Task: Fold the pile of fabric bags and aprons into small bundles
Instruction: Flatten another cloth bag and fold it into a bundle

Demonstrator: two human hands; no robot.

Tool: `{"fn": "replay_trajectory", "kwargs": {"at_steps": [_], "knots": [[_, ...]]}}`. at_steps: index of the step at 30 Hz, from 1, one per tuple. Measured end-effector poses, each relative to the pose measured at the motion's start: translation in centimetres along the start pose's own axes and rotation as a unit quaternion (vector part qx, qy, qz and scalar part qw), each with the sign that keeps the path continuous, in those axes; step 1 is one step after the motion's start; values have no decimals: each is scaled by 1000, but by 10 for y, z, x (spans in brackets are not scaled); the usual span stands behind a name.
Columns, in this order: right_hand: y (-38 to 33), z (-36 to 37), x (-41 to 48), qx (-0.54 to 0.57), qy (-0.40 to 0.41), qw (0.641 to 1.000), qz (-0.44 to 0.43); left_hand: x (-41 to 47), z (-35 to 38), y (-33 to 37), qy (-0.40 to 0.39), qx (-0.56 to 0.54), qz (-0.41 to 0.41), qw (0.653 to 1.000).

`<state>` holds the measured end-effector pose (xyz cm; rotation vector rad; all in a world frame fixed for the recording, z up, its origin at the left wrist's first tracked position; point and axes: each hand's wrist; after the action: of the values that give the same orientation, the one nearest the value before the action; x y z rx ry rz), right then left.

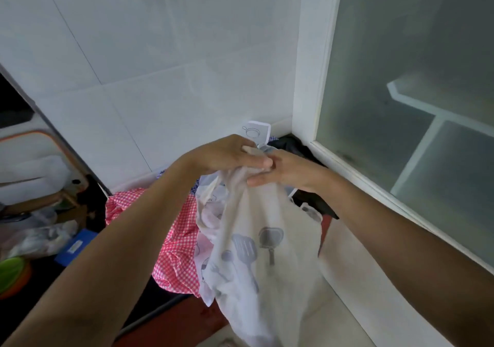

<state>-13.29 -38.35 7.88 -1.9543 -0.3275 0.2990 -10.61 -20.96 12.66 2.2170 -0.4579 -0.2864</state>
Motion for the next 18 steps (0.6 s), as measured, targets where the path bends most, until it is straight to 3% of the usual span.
{"fn": "replay_trajectory", "kwargs": {"at_steps": [5, 8, 11, 14, 18], "knots": [[-15, -27, -7, 135, -56, 985, 90, -10, -6, -29, -155, 81, -16, 984], [-18, -43, -8, 204, -24, 975, 89, -16, 12, -65, -241, 72, -63, 966], [-21, -57, -8, 205, 17, 977, 64, -26, 23, -92, -206, -135, -105, 964], [-23, -75, -1, 203, 51, 975, 77, -30, 13, -101, -183, -324, -123, 920], [-22, -91, 16, 167, 8, 983, 71, -27, -15, -96, -175, -327, -90, 924]]}}
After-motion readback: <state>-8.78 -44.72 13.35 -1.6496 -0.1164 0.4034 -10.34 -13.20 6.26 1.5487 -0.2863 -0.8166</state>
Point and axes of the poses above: each hand's wrist, its own x-axis towards the middle knuckle, its own z-axis out of the palm, y = z × x, and after that the axes turned 13 degrees about y, right-handed
